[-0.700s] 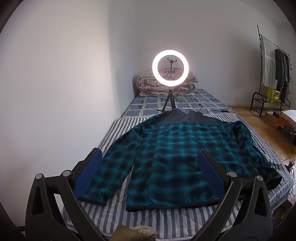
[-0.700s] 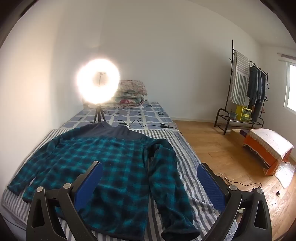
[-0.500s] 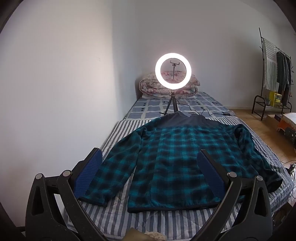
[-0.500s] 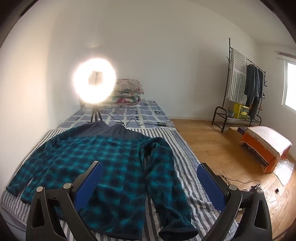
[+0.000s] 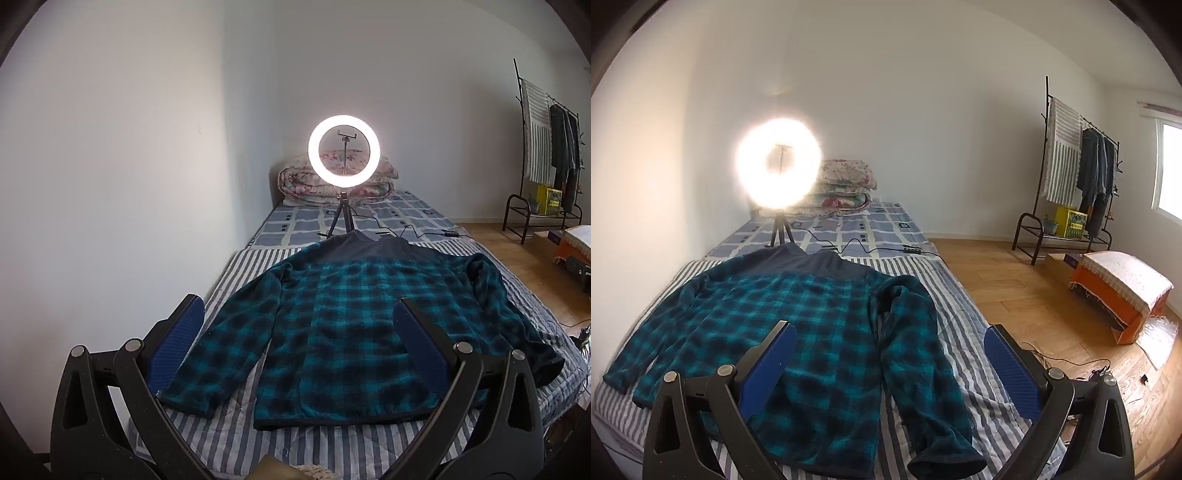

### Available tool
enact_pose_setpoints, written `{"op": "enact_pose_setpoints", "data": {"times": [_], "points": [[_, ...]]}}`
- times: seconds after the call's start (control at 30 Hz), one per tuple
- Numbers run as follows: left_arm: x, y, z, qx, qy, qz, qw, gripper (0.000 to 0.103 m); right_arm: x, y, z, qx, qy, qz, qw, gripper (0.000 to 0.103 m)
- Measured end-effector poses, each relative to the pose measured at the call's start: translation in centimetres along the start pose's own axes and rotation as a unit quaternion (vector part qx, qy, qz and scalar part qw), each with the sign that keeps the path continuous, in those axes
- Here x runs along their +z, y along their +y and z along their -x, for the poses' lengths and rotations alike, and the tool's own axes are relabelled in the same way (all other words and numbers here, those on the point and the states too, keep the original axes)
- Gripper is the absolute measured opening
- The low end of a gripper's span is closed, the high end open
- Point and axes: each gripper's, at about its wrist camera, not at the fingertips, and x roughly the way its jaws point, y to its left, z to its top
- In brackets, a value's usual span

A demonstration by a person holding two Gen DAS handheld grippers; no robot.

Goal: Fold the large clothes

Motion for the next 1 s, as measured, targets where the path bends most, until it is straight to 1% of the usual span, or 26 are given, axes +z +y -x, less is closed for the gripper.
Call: {"op": "enact_pose_setpoints", "data": {"times": [0.27, 0.7, 1.0], "points": [[-0.40, 0.05, 0.15, 0.001, -0.003, 0.000, 1.0000, 0.103, 0.25, 0.17, -0.04, 0.003, 0.000, -0.001, 1.000, 0.103], [0.32, -0.08, 0.07, 0.002, -0.008, 0.001, 1.0000, 0.103, 0.34, 0.45, -0.31, 0.006, 0.001, -0.002, 1.000, 0.103], [0.27, -0.07, 0.12, 0.002, -0.009, 0.000, 1.0000, 0.103, 0.33, 0.85, -0.38, 0.009, 0.001, -0.002, 1.000, 0.103]]}}
